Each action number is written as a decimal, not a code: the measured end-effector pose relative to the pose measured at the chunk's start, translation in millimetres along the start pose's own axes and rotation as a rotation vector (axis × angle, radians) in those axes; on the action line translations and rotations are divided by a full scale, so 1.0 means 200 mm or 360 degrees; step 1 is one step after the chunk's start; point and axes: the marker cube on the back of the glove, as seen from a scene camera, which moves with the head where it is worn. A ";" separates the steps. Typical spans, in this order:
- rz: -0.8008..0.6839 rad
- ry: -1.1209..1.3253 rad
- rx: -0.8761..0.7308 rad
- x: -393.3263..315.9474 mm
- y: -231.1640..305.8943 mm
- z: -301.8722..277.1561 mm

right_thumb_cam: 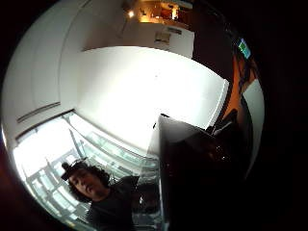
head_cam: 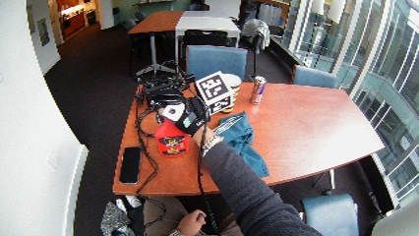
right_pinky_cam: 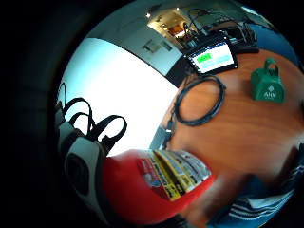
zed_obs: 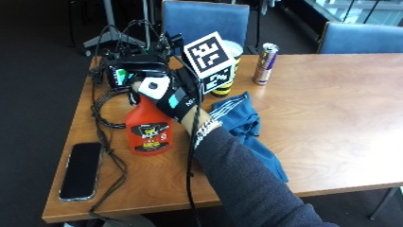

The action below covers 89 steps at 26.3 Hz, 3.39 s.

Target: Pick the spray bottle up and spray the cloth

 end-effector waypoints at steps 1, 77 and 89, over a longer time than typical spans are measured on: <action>0.0004 0.0000 -0.0002 0.00 0.01 0.00; 0.0361 0.0333 -0.0241 0.29 0.24 -0.18; 0.0236 0.1174 -0.0435 0.17 0.56 -0.53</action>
